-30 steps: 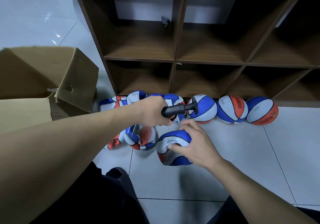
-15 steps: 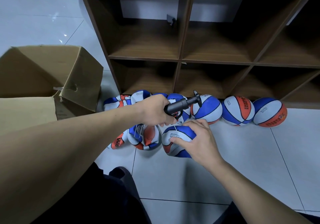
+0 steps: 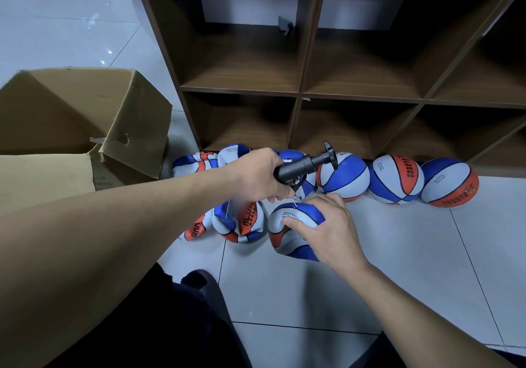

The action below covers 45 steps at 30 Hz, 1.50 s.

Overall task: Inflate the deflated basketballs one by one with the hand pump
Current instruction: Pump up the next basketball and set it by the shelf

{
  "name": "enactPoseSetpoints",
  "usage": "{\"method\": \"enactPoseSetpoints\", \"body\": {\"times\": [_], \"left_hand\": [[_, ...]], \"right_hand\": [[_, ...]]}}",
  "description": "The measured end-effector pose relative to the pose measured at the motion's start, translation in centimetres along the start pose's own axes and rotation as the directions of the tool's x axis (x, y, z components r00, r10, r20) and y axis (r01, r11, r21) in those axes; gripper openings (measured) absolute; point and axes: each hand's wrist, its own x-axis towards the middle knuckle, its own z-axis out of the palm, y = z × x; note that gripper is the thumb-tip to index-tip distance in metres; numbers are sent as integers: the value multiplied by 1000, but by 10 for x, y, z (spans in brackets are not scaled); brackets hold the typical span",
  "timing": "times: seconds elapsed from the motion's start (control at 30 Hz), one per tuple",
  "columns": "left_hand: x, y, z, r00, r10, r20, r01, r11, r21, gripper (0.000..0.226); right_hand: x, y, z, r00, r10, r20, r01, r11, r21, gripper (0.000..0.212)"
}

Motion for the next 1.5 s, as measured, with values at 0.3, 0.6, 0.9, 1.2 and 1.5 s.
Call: {"method": "enactPoseSetpoints", "body": {"times": [0.3, 0.6, 0.9, 1.2, 1.5], "left_hand": [[-1, 1, -1, 1000, -4, -10, 4, 1000, -8, 16], [-4, 3, -4, 1000, 1, -12, -1, 1000, -3, 16], [-7, 10, -1, 998, 45, -38, -43, 997, 59, 23], [-11, 13, 5, 992, 96, -79, -92, 994, 52, 19], [-13, 10, 11, 992, 87, -86, -94, 992, -82, 29]], "right_hand": [[-1, -3, -2, 1000, 6, -28, -6, 1000, -3, 41], [-2, -7, -3, 999, -12, -33, 11, 1000, -20, 41], [-1, -7, -6, 992, -122, -29, 117, 986, -122, 44], [-1, -14, -7, 993, -49, -104, 39, 995, -92, 45], [4, -25, -7, 976, -119, -184, 73, 968, -238, 51]]}}
